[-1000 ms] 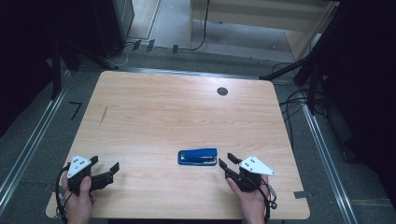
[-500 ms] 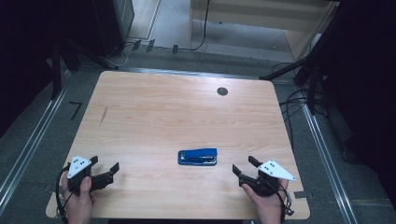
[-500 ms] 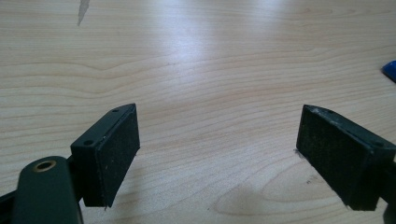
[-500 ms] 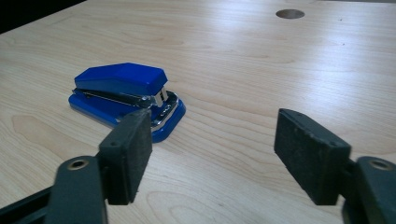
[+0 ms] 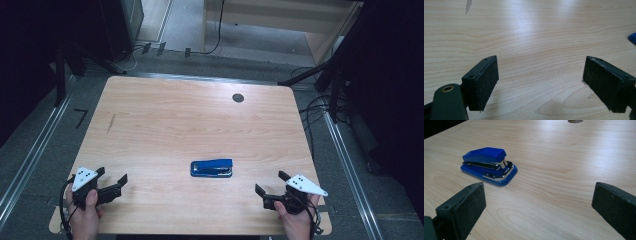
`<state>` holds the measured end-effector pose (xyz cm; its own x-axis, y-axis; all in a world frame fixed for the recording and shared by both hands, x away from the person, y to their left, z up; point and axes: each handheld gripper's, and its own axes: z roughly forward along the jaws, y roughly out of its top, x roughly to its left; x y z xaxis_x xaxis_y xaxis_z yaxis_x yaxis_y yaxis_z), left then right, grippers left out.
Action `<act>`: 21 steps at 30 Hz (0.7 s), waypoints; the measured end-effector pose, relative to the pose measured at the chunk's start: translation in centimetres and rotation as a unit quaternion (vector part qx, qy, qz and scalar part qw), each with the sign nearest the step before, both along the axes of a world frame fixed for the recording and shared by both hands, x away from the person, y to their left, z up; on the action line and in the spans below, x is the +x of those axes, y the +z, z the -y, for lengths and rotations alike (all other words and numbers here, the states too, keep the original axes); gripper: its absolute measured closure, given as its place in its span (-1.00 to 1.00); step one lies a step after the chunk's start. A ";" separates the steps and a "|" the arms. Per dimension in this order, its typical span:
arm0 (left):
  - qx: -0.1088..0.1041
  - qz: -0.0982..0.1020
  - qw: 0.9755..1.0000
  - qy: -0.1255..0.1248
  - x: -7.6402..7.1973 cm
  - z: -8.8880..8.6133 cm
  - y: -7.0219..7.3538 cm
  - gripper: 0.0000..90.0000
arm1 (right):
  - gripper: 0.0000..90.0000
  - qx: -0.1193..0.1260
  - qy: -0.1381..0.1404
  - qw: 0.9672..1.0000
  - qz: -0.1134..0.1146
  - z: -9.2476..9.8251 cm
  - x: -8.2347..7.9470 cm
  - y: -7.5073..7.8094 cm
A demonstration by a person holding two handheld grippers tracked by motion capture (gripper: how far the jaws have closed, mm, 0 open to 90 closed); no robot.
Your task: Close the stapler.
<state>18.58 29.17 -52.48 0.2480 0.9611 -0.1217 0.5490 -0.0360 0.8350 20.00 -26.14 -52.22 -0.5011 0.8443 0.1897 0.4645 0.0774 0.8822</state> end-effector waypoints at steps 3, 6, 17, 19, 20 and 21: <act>-0.001 0.000 1.000 0.000 0.0 0.0 0.0 -0.69 | -1.00 0.006 -0.010 1.000 -0.002 0.8 -0.2 -0.1; 0.000 -0.001 1.000 -0.002 0.0 0.0 0.0 -0.69 | -1.00 0.011 -0.022 1.000 -0.006 1.7 -0.4 -0.3; 0.000 -0.001 1.000 -0.002 0.0 0.0 0.0 -0.69 | -1.00 0.012 -0.053 0.998 -0.011 5.5 -1.3 -1.0; 0.000 -0.002 1.000 -0.002 0.0 0.0 0.0 -0.69 | -1.00 0.013 -0.056 0.998 -0.013 5.8 -1.4 -1.0; 0.001 -0.001 1.000 -0.002 0.0 0.0 0.0 -0.69 | -1.00 0.012 -0.064 0.998 -0.012 6.8 -1.7 -1.2; 0.001 -0.002 1.000 -0.002 0.0 0.0 0.0 -0.69 | -1.00 0.013 -0.068 0.998 -0.014 7.1 -1.9 -1.2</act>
